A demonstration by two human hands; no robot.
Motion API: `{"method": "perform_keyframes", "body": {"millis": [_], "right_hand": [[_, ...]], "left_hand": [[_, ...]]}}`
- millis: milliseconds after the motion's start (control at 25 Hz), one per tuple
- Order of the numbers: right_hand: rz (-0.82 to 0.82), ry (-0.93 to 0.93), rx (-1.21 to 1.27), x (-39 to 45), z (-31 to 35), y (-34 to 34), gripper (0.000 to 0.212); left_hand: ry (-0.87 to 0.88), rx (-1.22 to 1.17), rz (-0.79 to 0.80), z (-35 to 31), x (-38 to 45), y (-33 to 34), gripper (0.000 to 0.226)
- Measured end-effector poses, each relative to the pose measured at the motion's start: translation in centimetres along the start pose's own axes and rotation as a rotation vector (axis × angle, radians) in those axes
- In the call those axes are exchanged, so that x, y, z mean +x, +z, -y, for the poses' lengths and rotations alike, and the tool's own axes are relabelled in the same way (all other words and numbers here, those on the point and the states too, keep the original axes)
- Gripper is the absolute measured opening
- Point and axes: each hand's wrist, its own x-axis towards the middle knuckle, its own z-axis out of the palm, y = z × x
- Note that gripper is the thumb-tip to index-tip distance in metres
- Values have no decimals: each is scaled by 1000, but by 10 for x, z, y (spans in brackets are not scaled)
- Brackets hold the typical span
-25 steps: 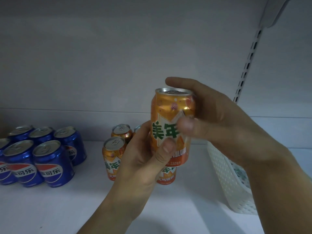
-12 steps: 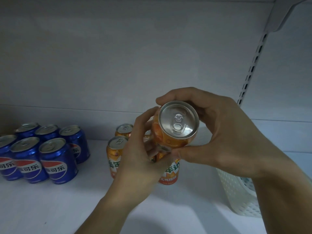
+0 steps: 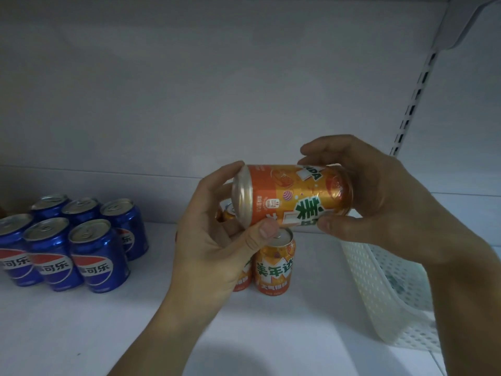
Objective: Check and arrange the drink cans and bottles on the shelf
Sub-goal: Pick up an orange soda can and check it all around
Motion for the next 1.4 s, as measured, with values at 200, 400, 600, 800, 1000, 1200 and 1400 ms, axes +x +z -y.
{"method": "perform_keyframes", "body": {"millis": [200,400,600,800,1000,1200,1400], "right_hand": [[30,31,-42,0,2,4,81],[38,87,-121,1,-2,7,82],[68,84,-257,1,-1,7,88],[23,50,-400,1,-9,6,91],[90,155,-596,-22,-7,-25,83],[83,225,-822,-60,-2,-70,88],[178,582,-866,-90,-5,-96,81]], "left_hand": [[70,19,7,0,-2,5,71],[111,99,5,3,-6,5,65],[117,134,-12,4,-10,12,72],[72,94,-29,7,-11,24,68],[-61,-11,7,20,-23,56,62],[-200,-1,191,44,-36,83,69],[-266,254,395,75,-58,114,102]]}}
